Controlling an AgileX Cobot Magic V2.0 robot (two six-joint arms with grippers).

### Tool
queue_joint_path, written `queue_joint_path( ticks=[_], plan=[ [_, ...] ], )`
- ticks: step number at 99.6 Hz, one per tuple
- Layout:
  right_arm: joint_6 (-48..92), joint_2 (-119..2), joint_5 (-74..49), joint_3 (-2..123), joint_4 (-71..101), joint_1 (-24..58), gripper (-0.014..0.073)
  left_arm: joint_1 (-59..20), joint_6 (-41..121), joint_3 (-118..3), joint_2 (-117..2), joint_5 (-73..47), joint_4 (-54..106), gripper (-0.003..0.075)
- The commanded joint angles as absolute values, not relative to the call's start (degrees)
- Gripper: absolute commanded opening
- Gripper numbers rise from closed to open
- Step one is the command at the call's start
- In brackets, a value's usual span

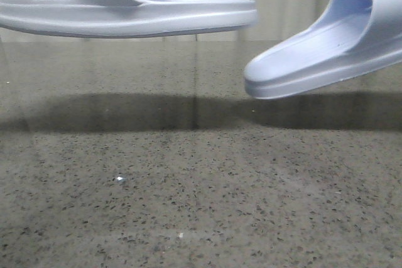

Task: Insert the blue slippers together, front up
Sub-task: 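Grasp the heel of the other slipper with the right gripper and lift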

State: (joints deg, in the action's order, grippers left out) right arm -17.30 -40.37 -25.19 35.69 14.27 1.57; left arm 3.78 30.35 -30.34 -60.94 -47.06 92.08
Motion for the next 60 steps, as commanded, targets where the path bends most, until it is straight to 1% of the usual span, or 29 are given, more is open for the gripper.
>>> queue_joint_path(
  ticks=[1, 22, 60],
  plan=[
    [-16.6, -38.1, -23.7, 39.7, 12.2, 1.4, -0.0106, 4.2, 30.0, -31.7, -59.9, -49.0, 96.0, 0.0016],
    [-16.6, -36.3, -32.5, 45.4, 9.9, 1.4, -0.0106, 4.2, 30.0, -31.7, -59.9, -48.5, 96.0, 0.0016],
    [-16.6, -34.0, -36.9, 53.4, 13.0, 1.4, -0.0107, 4.2, 30.0, -31.7, -60.0, -48.1, 96.0, 0.0016]
  ],
)
